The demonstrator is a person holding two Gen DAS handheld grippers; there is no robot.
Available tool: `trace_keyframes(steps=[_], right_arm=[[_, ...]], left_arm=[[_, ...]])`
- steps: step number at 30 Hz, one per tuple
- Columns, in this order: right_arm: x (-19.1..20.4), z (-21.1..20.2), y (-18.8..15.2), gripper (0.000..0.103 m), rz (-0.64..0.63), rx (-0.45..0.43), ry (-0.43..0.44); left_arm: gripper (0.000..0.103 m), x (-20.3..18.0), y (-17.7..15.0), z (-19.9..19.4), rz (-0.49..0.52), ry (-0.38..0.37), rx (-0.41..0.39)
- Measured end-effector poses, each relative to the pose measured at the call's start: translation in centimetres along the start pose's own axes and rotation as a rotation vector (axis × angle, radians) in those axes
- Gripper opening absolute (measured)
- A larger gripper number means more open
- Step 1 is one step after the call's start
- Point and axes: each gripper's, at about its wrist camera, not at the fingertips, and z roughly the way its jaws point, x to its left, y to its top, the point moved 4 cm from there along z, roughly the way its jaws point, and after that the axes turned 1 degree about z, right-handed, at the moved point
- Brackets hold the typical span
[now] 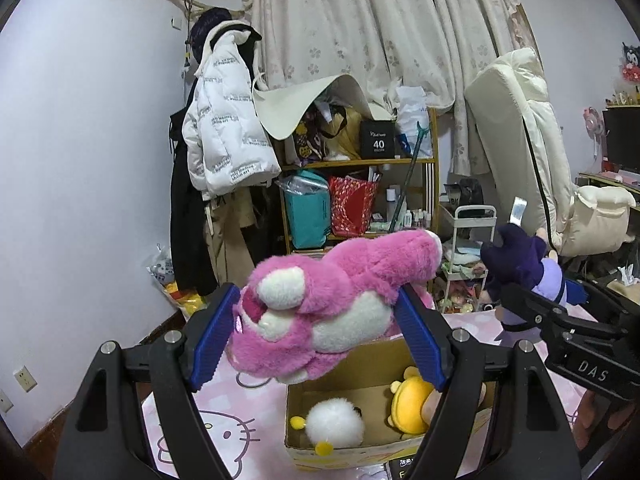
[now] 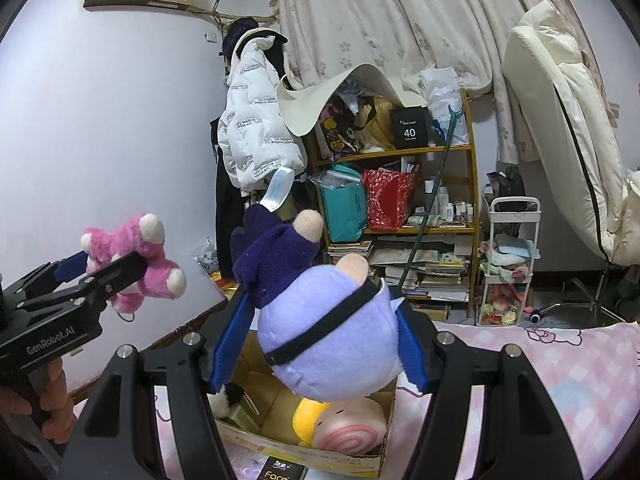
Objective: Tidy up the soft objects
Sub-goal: 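Lift the pink bear above the box while the right gripper carries the purple plush above it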
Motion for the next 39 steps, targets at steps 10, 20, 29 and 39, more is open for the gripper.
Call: trace_keyframes(steps=[10, 20, 29, 39], right_arm=[[-0.7, 1.2, -0.5, 0.070, 0.042, 0.027, 0.008], [-1.8, 3.0, -2.2, 0.070, 0.061, 0.079, 0.030], [-2.8, 4.8, -3.8, 0.071, 0.097, 0.136, 0.029], [-2.5, 6.2, -5.3, 0.071, 0.112, 0.189, 0.042]], left_arm=[[0.078, -0.4, -1.0, 1.7, 0.010, -0.007, 0.036], [0.078, -0.3, -2.5, 3.8, 0.003, -0.017, 0.096], [0.078, -0.6, -4.4, 5.7, 0.013, -0.028, 0.140], [0.078, -1.0, -6.2, 7.1, 0.020, -0.054, 0.185]])
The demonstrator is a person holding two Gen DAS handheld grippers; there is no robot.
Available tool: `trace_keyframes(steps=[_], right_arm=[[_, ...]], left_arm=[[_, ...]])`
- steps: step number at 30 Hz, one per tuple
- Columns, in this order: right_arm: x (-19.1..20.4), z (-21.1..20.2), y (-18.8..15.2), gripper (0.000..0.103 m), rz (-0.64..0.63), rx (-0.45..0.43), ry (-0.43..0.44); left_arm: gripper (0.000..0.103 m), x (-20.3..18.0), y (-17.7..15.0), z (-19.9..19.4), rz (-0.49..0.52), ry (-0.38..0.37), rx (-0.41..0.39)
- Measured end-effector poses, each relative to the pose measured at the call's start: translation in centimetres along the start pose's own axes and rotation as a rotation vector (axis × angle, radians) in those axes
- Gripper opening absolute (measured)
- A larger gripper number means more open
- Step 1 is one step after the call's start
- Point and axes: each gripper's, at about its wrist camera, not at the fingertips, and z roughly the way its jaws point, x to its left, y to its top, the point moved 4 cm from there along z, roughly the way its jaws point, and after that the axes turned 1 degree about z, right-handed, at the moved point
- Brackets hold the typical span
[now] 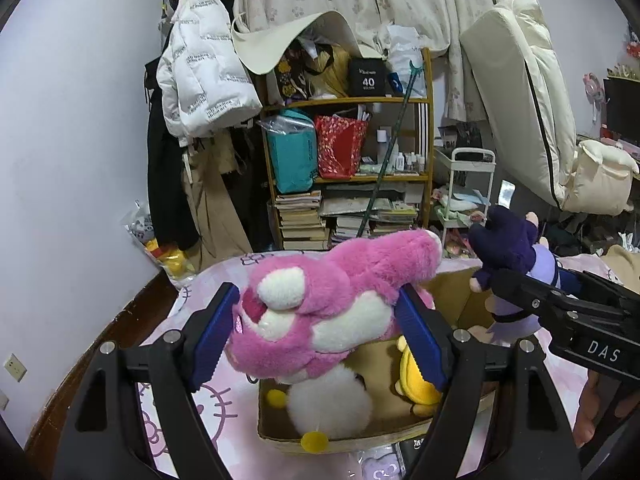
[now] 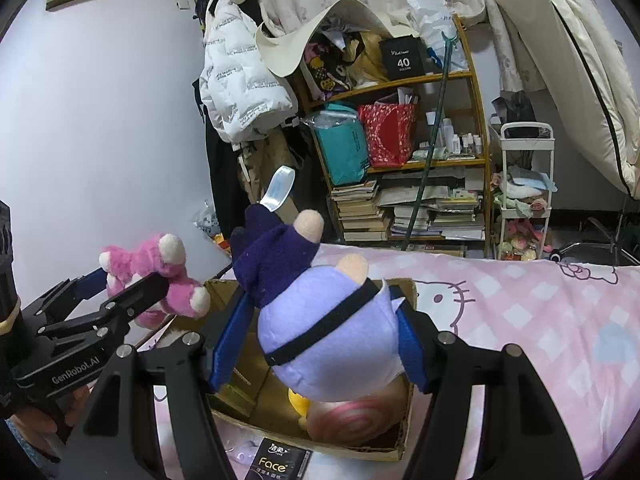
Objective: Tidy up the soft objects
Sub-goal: 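Lift the pink bear above the box while the right gripper carries the purple plush above it, then drop the pink bear into the box while the right gripper releases the purple plush into it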
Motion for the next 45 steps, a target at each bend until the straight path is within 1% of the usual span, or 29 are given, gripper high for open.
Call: trace_keyframes(steps=[4, 6, 11, 16, 21, 25, 28, 29, 30, 31, 33, 34, 39, 40, 41, 42, 45], right_arm=[[0.1, 0.4, -0.3, 0.072, -0.003, 0.017, 0.000], [0.1, 0.3, -0.3, 0.073, -0.013, 0.009, -0.020], [0.3, 0.5, -0.6, 0.073, -0.018, 0.022, -0.020], [0.3, 0.7, -0.6, 0.074, -0.008, 0.040, -0.032], [0.2, 0.9, -0.6, 0.075, -0.008, 0.053, -0.034], [0.4, 1.2, -0.7, 0.075, -0.013, 0.068, -0.026], [0.5, 1.4, -0.9, 0.082, -0.019, 0.082, -0.019], [0.4, 1.4, -1.0, 0.084, -0.023, 0.088, -0.015], [0.5, 1.5, -1.0, 0.084, -0.026, 0.093, -0.011], [0.5, 1.5, -1.0, 0.085, -0.029, 0.095, -0.012], [0.5, 1.4, -1.0, 0.090, -0.033, 0.097, -0.016], [0.5, 1.4, -1.0, 0.091, -0.034, 0.096, -0.016], [0.1, 0.8, -0.7, 0.094, -0.016, 0.105, -0.031], [0.0, 0.5, -0.7, 0.096, -0.012, 0.105, -0.039], [0.0, 0.3, -0.7, 0.100, -0.010, 0.104, -0.044], [0.0, 0.1, -0.8, 0.103, -0.008, 0.102, -0.046], [0.0, -0.7, -1.0, 0.103, -0.004, 0.104, -0.049]], left_arm=[[0.079, -0.2, -0.3, 0.2, 0.005, 0.000, 0.006], [0.080, -0.3, -0.4, 0.2, 0.011, 0.004, 0.008], [0.080, -0.4, -0.6, 0.5, 0.003, -0.012, 0.023], [0.081, -0.4, -0.8, 0.5, 0.002, -0.011, 0.037], [0.084, -0.5, -0.5, 0.1, 0.012, 0.002, 0.023], [0.086, -0.3, -0.7, 0.1, 0.004, -0.001, 0.040], [0.088, 0.0, -1.0, 0.1, -0.005, 0.011, 0.045], [0.094, 0.2, -1.1, 0.1, -0.010, 0.017, 0.045], [0.095, 0.3, -1.2, 0.0, -0.013, 0.021, 0.046], [0.095, 0.4, -1.3, -0.1, -0.014, 0.023, 0.045], [0.095, 0.6, -1.6, -0.2, -0.012, 0.026, 0.054], [0.095, 0.6, -1.6, -0.2, -0.012, 0.028, 0.059], [0.095, 1.1, -1.9, -0.6, -0.017, 0.028, 0.088], [0.095, 1.1, -1.9, -0.7, -0.017, 0.026, 0.092], [0.095, 1.2, -1.8, -0.9, -0.019, 0.023, 0.097], [0.095, 1.3, -1.8, -1.1, -0.023, 0.019, 0.100], [0.095, 1.6, -1.8, -1.5, -0.036, 0.006, 0.112]])
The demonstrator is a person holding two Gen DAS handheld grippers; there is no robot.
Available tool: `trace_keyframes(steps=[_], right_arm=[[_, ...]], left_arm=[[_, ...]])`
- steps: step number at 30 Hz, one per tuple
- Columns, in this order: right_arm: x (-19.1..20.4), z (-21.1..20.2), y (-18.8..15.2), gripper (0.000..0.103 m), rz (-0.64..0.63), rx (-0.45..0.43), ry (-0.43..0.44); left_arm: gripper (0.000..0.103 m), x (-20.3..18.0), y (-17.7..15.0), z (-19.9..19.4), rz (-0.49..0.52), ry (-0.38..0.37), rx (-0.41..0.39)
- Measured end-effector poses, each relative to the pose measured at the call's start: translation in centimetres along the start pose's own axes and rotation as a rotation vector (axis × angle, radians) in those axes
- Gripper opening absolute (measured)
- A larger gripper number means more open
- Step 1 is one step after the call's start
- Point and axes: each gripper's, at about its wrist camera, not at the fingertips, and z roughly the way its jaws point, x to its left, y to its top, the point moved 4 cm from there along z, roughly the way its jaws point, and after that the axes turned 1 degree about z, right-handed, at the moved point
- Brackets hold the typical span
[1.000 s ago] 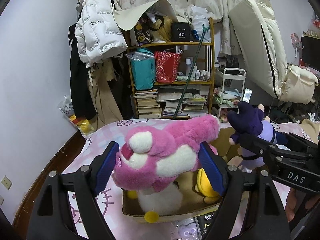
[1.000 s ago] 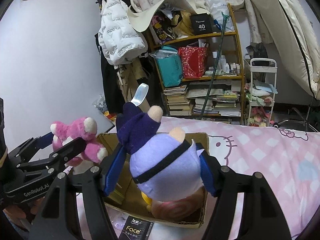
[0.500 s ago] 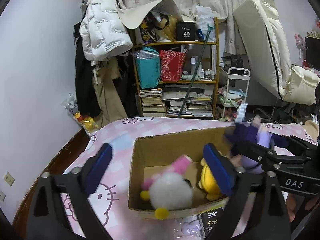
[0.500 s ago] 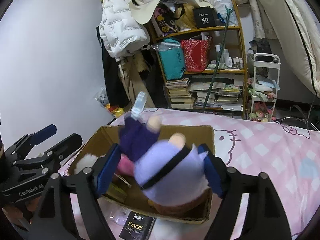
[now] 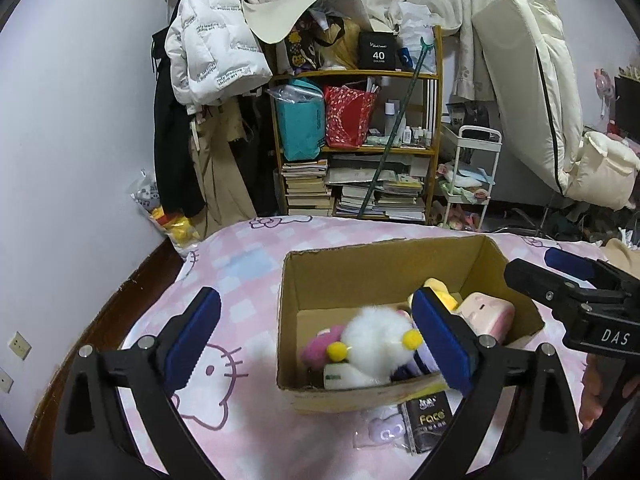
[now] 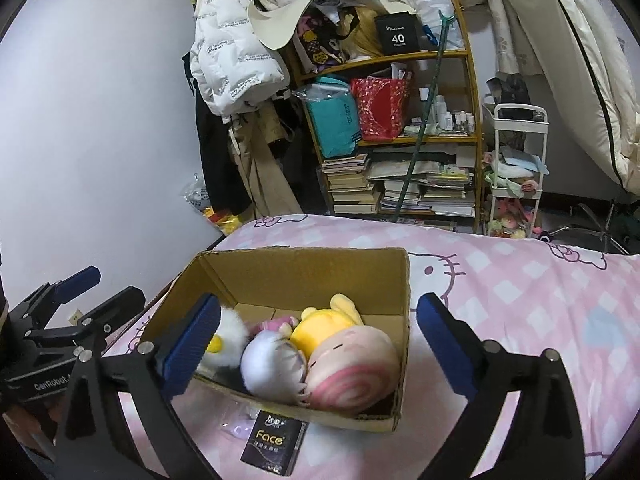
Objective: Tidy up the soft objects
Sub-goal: 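Drop the pink bear into the box while the right gripper releases the purple plush into it, then withdraw both grippers and move toward the black Face tissue pack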
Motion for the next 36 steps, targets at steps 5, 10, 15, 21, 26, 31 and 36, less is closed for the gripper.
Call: trace_keyframes(steps=[5, 10, 15, 21, 26, 31, 36], right_arm=[[0.4, -1.1, -0.2, 0.103, -0.004, 0.003, -0.014], [1.1, -2.4, -0.6, 0.103, -0.011, -0.002, -0.023], [1.6, -3.5, -1.4, 0.103, -0.016, 0.011, -0.032], [2.1, -4.4, -2.8, 0.103, -0.028, 0.031, -0.048], [2.2, -4.3, -3.9, 0.103, -0.023, 0.067, -0.039], [2.0, -3.5, -5.0, 0.103, 0.004, 0.107, -0.025], [2.4, -2.1, -5.9, 0.103, -0.023, 0.142, -0.037]], left_arm=[[0.095, 0.7, -0.9, -1.0, -0.019, 0.000, 0.042], [0.095, 1.1, -1.4, -2.4, -0.018, 0.002, 0.071], [0.095, 1.1, -2.2, -3.1, -0.017, -0.010, 0.111], [0.095, 0.9, -3.4, -3.3, -0.009, -0.025, 0.172], [0.095, 1.1, -4.8, -2.5, -0.036, -0.032, 0.216], [0.095, 1.1, -6.2, -0.3, -0.061, -0.052, 0.274], [0.095, 0.7, -6.9, 1.5, -0.061, -0.084, 0.320]])
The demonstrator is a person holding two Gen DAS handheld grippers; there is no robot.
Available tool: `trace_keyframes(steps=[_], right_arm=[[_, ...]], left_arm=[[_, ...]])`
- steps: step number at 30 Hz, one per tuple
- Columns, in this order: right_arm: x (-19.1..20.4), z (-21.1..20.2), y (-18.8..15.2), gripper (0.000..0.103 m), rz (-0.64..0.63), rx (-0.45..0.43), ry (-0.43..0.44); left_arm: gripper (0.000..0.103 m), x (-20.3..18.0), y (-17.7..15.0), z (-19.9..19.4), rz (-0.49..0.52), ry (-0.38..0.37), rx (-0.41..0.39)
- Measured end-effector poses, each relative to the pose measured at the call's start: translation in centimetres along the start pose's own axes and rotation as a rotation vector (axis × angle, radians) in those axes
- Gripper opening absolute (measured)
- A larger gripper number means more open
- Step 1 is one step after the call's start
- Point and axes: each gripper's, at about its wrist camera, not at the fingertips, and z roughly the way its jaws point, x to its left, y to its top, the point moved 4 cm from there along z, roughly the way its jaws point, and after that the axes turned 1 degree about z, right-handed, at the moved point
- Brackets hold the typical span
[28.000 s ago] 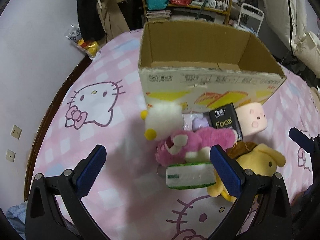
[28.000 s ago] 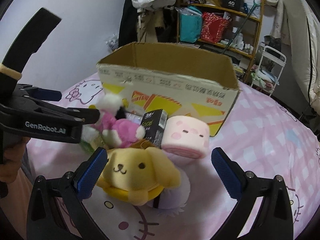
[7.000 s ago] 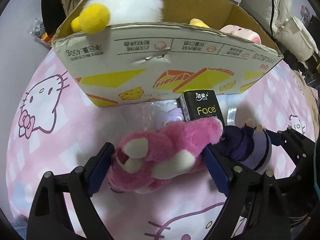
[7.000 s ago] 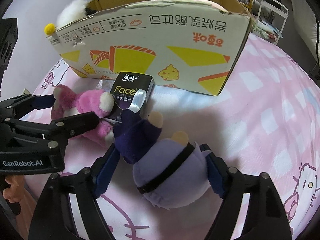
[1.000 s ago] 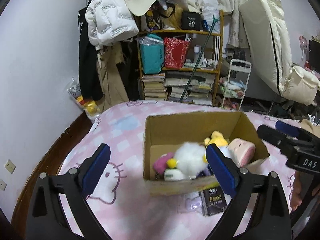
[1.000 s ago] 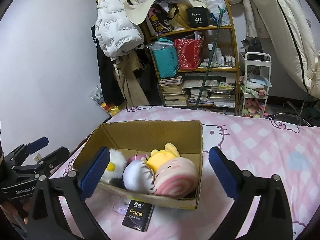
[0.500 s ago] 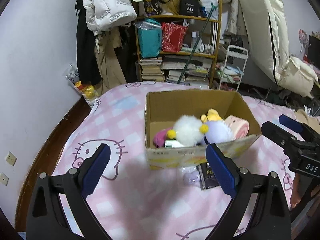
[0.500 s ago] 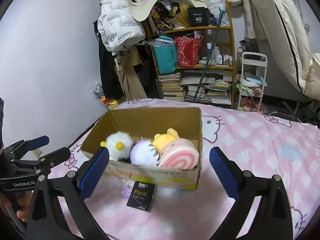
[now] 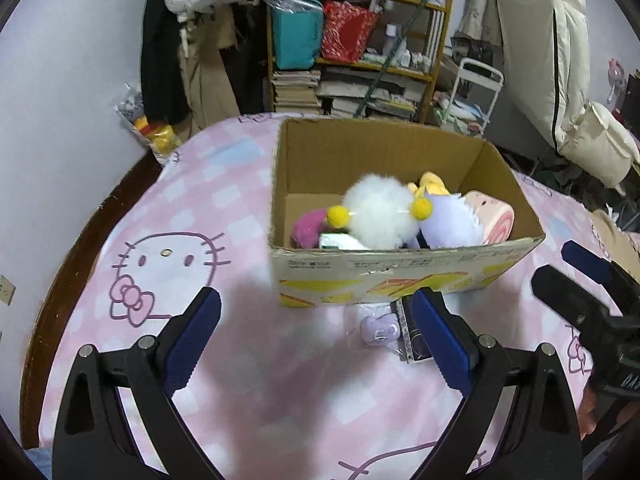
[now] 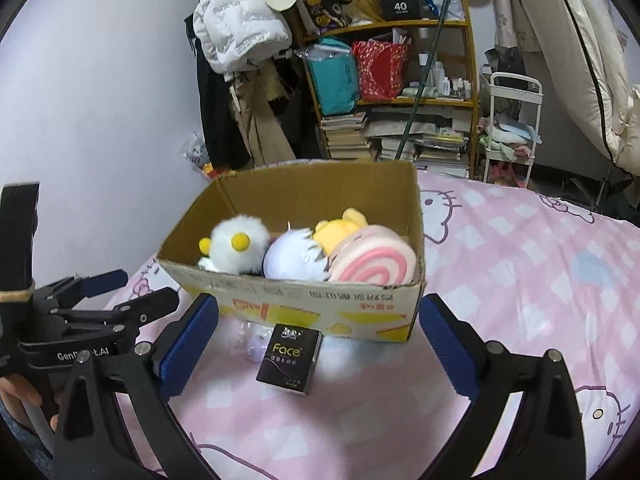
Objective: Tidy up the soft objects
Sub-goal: 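Withdraw both grippers and move toward the black Face tissue pack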
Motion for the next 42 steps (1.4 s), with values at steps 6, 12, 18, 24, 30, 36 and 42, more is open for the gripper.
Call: trace_keyframes(steps=[6, 12, 18, 24, 30, 36, 42], right_arm=[[0.4, 2.4, -1.7, 0.103, -0.032, 0.071, -0.040], [0.7, 4.4, -3.7, 0.103, -0.030, 0.144, -0.060], [1.4, 5.7, -4.5, 0.103, -0.035, 0.173, -0.055], [2.0, 7.2, -5.0, 0.103, -0.021, 0.213, -0.027], [2.9, 9.1, -5.7, 0.083, -0.059, 0.275, -0.005], [3.4, 10.1, -6.7, 0.059, -0.101, 0.312, -0.019], [2.6, 9.7, -6.7, 0.058, -0.081, 0.315, -0.018]], left_arm=[[0.095, 0.1, -0.5, 2.1, 0.002, 0.001, 0.063], [0.095, 0.9, -1.2, 3.3, -0.032, 0.002, 0.113], [0.095, 0.8, -1.2, 4.0, -0.027, 0.004, 0.134], [0.095, 0.2, -1.6, 5.2, -0.013, -0.009, 0.169], [0.095, -0.4, -1.9, 6.9, -0.019, -0.021, 0.221], [0.095, -0.5, -2.2, 8.4, -0.039, -0.029, 0.266], [0.095, -1.3, -2.5, 9.1, -0.010, -0.033, 0.284]])
